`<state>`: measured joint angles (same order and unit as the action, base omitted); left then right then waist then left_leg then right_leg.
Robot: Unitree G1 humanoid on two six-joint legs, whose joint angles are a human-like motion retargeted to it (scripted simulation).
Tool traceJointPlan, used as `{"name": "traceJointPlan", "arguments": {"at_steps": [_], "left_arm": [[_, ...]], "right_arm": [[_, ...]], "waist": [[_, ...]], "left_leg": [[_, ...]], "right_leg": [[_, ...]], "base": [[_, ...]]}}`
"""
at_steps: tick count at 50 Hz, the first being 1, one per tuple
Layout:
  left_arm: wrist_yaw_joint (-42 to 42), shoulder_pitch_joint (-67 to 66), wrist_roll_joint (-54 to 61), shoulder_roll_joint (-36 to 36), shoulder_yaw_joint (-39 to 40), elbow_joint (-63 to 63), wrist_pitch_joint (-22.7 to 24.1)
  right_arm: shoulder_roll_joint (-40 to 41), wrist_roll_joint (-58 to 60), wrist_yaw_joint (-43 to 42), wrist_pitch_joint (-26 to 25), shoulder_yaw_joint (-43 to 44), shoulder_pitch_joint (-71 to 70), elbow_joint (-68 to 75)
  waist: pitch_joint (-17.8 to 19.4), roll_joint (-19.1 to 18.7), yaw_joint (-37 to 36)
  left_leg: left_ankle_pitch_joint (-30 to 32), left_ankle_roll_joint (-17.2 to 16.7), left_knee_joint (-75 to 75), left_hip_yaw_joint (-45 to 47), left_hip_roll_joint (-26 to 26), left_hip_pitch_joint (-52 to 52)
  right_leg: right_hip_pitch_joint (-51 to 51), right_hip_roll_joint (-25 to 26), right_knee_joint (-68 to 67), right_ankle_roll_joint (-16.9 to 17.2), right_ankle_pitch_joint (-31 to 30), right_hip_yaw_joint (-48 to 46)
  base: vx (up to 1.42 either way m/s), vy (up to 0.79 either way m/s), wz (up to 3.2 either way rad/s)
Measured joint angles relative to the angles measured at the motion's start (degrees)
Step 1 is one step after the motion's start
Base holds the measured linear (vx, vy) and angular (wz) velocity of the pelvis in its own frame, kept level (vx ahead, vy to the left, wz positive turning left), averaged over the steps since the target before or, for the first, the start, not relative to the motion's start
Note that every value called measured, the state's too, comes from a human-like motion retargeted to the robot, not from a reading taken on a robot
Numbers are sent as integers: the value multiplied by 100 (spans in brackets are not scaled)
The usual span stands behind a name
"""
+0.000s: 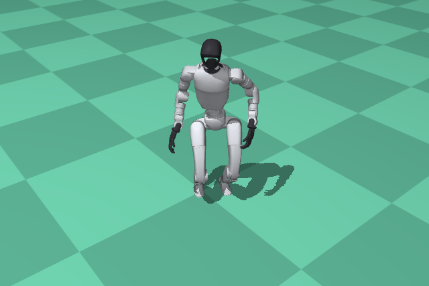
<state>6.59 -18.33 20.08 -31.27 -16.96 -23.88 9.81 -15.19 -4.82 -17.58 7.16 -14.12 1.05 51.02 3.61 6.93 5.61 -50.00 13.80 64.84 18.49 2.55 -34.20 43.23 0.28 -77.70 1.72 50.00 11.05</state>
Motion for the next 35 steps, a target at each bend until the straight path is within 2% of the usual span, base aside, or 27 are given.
{"name": "traceJointPlan", "arguments": {"at_steps": [2,3,5,7,8,10,16,18,20,23,24,25,28,31,35], "left_arm": [[102,-77,161,80,45,31,-61],[174,-124,223,191,66,37,-99],[258,-206,203,416,112,46,-134],[260,-204,194,547,110,112,-138],[251,-181,202,580,95,160,-133],[229,-175,177,647,21,250,-106],[69,-2,-20,472,-211,633,-9],[27,37,-68,392,-293,794,52],[-44,87,-115,275,-362,996,141],[-319,248,-314,41,-366,1337,383],[-502,424,-483,47,-328,1388,475],[-716,654,-683,95,-279,1414,564],[-935,835,-732,497,-104,1313,662],[-921,762,-514,783,76,1274,682],[-754,704,-261,809,208,1065,635]], "right_arm": [[53,-307,112,-69,32,16,-114],[105,-462,185,-132,31,56,-182],[212,-744,336,-265,-37,152,-314],[278,-885,435,-320,-141,205,-424],[293,-920,474,-330,-195,217,-486],[313,-932,528,-291,-316,269,-590],[215,-1042,670,-86,-442,290,-1257],[161,-1125,652,7,-423,289,-1502],[82,-1213,565,134,-359,258,-1768],[-58,-1144,173,349,-163,51,-2052],[-58,-1058,-50,395,-55,-187,-1999],[-38,-960,-301,434,71,-494,-1890],[-5,-1146,-537,578,225,-680,-1498],[45,-1534,-429,709,231,-567,-1089],[-7,-1868,-116,719,323,-340,-495]], "waist": [[61,-31,-120],[-83,72,-72],[-514,312,66],[-834,526,146],[-934,602,156],[-971,771,164],[-1110,920,193],[-1121,957,212],[-1087,981,210],[-699,823,138],[-445,501,20],[-159,68,-144],[-181,-160,52],[-233,-427,222],[-407,-827,346]], "left_leg": [[977,-658,-787,52,-83,1060],[2040,-1002,-1606,59,69,1406],[4610,-1703,-3314,58,455,1884],[6115,-2062,-4645,64,816,2228],[6548,-2126,-5209,54,960,2395],[6781,-2101,-5353,68,1136,2393],[6156,-1780,-4898,-314,1332,2055],[5587,-1554,-4429,-444,1423,1896],[4418,-1237,-3621,-593,1524,1694],[1414,-607,-1707,-630,1427,1337],[640,-457,-1110,-571,1012,1113],[0,-337,-547,-497,433,835],[0,-160,-805,-208,293,571],[53,-349,-1294,-36,300,883],[478,-591,-2271,23,306,1214]], "right_leg": [[-998,138,748,321,-891,136],[-1284,-10,1292,549,-1714,235],[-1486,-383,2211,1130,-3609,401],[-1343,-630,2451,1328,-4418,378],[-1257,-684,2457,1328,-4557,356],[-1115,-796,2194,1328,-4607,373],[-995,-925,1932,1328,-4250,536],[-1024,-930,1770,1328,-3889,760],[-1114,-892,1514,1160,-2996,970],[-1271,-728,784,526,-392,926],[-1201,-383,784,314,-57,759],[-1078,101,923,108,0,548],[-687,159,968,45,0,622],[-865,60,1281,49,-43,558],[-1121,56,2134,121,-428,447]], "base": [[42,5,-76],[30,-2,-40],[21,-6,-15],[12,-10,-26],[3,-9,-47],[-7,-5,-62],[-7,5,-69],[-14,12,-77],[-14,13,-85],[-16,13,-107],[-29,13,-164],[-33,11,-134],[-17,8,-41],[8,7,-32],[7,3,-12]]}}
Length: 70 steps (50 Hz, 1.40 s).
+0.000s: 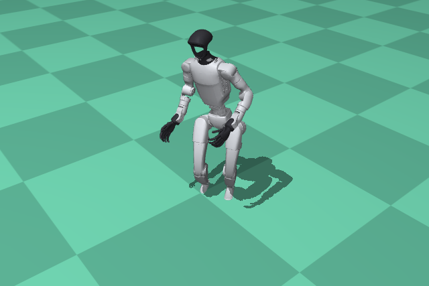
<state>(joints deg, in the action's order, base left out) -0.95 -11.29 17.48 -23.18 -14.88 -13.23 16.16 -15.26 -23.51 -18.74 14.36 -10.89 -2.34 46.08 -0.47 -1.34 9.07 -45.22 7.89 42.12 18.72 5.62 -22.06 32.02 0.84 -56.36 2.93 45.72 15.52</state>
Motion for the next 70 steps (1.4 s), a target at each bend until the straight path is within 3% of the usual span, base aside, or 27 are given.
{"name": "traceJointPlan", "arguments": {"at_steps": [5,12,21,24,35,37,47,53,59,70], "left_arm": [[230,102,121,-16,80,-746,-164],[556,241,-21,98,216,-2704,-544],[874,74,-563,224,651,-4911,-1008],[1038,117,-742,148,793,-5399,-1005],[1201,80,-876,220,763,-5162,-927],[1168,196,-830,195,700,-4790,-924],[958,710,-602,386,294,-3148,-472],[861,775,-571,344,229,-2809,-423],[747,634,-793,395,395,-3368,-653],[902,140,-1257,560,1159,-5849,-1216]], "right_arm": [[-206,-35,362,-258,194,251,993],[-384,186,785,-673,493,551,2191],[-316,383,1168,-885,744,743,2696],[-240,481,1324,-919,756,714,2715],[-134,946,1634,-878,396,495,2072],[-121,1053,1634,-920,388,373,1823],[-187,1224,1392,-794,234,-3,1277],[-164,1281,1296,-789,243,-149,1221],[-193,1425,1238,-873,351,-64,1397],[-54,1260,1474,-1091,879,357,2271]], "waist": [[-202,-430,16],[-296,-567,-34],[-331,-256,-165],[-382,-202,-306],[-502,294,-513],[-604,267,-611],[-604,340,-529],[-531,295,-530],[-420,273,-552],[-300,130,-611]], "left_leg": [[271,-66,-580,-44,-86,61],[459,-68,-929,-162,-129,185],[435,-98,-779,-134,-268,374],[485,-30,-1069,-172,-363,574],[384,-60,-665,58,-559,706],[560,5,-1257,48,-544,895],[520,-148,-860,258,-766,1060],[458,-139,-699,285,-882,1159],[366,-91,-486,249,-989,1180],[138,12,-44,131,-1170,1116]], "right_leg": [[-89,83,698,33,-388,-105],[-280,95,1185,109,-687,-235],[-538,129,1269,267,-816,-339],[-911,216,1981,325,-1093,-379],[-1033,293,1827,433,-1001,-341],[-1431,299,2890,477,-1411,-311],[-1518,422,2554,495,-1316,-257],[-1676,510,2625,551,-1375,-232],[-1792,615,2702,587,-1420,-175],[-1909,794,2744,653,-1470,-143]], "base": [[0,0,0],[-1,-1,1],[-3,0,-12],[4,2,-31],[1,-6,-29],[11,-2,-41],[-1,-8,-27],[-1,-2,-24],[0,1,-24],[0,1,-9]]}}
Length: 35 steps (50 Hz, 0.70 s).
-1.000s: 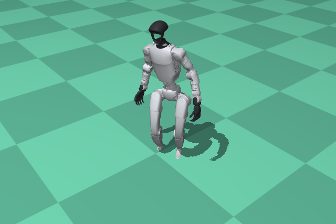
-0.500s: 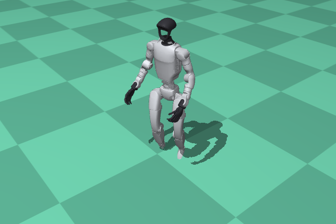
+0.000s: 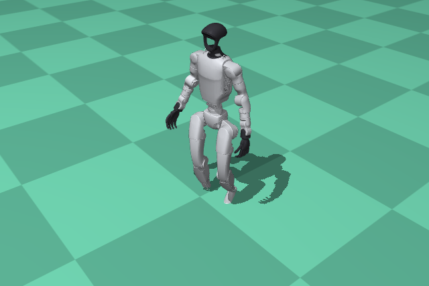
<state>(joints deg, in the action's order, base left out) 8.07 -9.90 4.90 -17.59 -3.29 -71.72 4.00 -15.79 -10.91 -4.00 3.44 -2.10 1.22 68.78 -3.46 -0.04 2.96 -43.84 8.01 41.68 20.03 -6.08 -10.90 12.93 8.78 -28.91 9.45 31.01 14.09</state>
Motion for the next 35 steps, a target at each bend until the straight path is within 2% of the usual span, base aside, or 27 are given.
{"name": "traceJointPlan", "arguments": {"at_steps": [10,26,35], "left_arm": [[283,-202,-149,-148,402,-435,39],[21,227,-33,-128,163,785,172],[-131,468,-30,-54,78,845,32]], "right_arm": [[-23,-34,265,-108,297,-1,554],[-325,303,626,-84,23,-108,200],[-364,469,816,-136,-144,-181,-56]], "waist": [[102,-107,-100],[-29,88,-82],[-131,204,108]], "left_leg": [[-93,44,253,-112,-107,-55],[65,120,7,34,140,-206],[171,167,-17,94,283,-289]], "right_leg": [[-37,92,-7,-21,1,-80],[540,-80,-481,-1,271,-143],[892,-160,-970,-2,475,-134]], "base": [[0,0,0],[1,-1,-8],[0,-5,-10]]}}
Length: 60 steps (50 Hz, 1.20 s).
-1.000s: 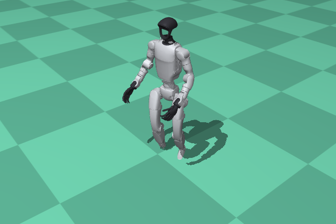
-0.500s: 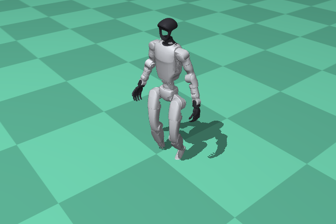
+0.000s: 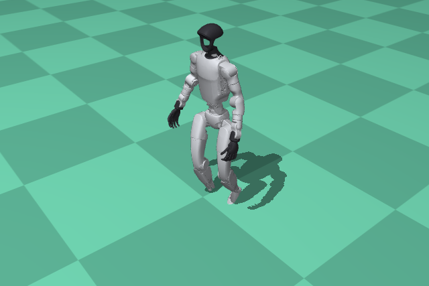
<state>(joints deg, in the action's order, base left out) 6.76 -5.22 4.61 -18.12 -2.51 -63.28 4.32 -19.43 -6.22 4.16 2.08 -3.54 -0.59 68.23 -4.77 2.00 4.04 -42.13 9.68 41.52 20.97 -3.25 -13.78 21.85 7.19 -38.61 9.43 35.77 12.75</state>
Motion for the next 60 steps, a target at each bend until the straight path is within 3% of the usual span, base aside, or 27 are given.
{"name": "traceJointPlan", "arguments": {"at_steps": [10,13,17,23,29,35,38,41,44,48,53,60], "left_arm": [[-116,277,110,63,47,-129,-111],[-184,368,189,85,81,-89,-84],[-302,359,283,195,81,7,-10],[-413,358,408,315,72,66,73],[-471,221,600,279,175,-175,63],[-524,-165,777,169,392,-498,11],[-484,-346,831,59,498,-667,-20],[-429,-495,827,17,571,-774,-68],[-366,-500,825,-18,621,-788,-111],[-410,-268,899,-89,686,-639,-146],[-667,181,1048,-181,693,-150,-90],[-849,801,1274,-298,443,726,227]], "right_arm": [[-1,203,133,-68,-132,4,-29],[-52,314,120,-66,-162,14,17],[6,504,85,-29,-312,-20,46],[2,758,-59,63,-398,-271,62],[13,778,-251,143,-441,-372,-56],[72,765,-367,190,-427,-223,-191],[120,755,-377,162,-365,-48,-222],[159,758,-313,104,-340,127,-208],[151,771,-218,44,-293,232,-202],[47,780,-178,-12,-192,257,-239],[-198,767,-286,-108,-15,267,-277],[-509,655,-448,-240,160,356,-145]], "waist": [[54,25,95],[196,-48,48],[583,-413,-278],[770,-957,-687],[533,-794,-912],[232,-645,-963],[65,-312,-838],[-84,-77,-695],[-241,187,-396],[-392,253,22],[-501,2,472],[-679,-255,722]], "left_leg": [[8,105,775,-82,-221,-185],[537,145,1638,-43,-713,-494],[-145,-17,3045,-1818,-194,-1635],[-169,22,4143,-2328,-438,-3029],[34,-126,2997,-2282,134,-3838],[246,-150,2642,-2258,380,-3895],[186,91,2548,-2051,662,-3641],[35,275,2431,-1817,723,-3375],[11,382,2051,-1585,976,-3131],[100,285,1299,-1479,1147,-2678],[269,-32,329,-1578,1126,-1973],[231,-295,-152,-1740,1045,-1455]], "right_leg": [[27,182,-354,-181,246,47],[-181,326,-293,-301,324,-5],[-523,1178,-362,-578,179,328],[-1095,1748,411,-778,-17,501],[-1412,1437,816,-567,7,643],[-1595,1272,279,-459,195,142],[-1490,854,-372,-57,-15,-114],[-996,-53,-1745,-33,-882,-1083],[-184,-652,-3121,76,-1501,-1309],[955,-1206,-4156,-192,-1269,-1486],[2095,-1256,-3527,-390,-685,-1507],[3005,-782,-1912,-94,-1038,-1028]], "base": [[4,-9,-10],[10,-13,-8],[6,-16,-123],[25,-7,-37],[38,0,-21],[43,4,-32],[47,10,-12],[41,8,-45],[37,8,-3],[37,4,-6],[33,-2,3],[25,-5,14]]}}
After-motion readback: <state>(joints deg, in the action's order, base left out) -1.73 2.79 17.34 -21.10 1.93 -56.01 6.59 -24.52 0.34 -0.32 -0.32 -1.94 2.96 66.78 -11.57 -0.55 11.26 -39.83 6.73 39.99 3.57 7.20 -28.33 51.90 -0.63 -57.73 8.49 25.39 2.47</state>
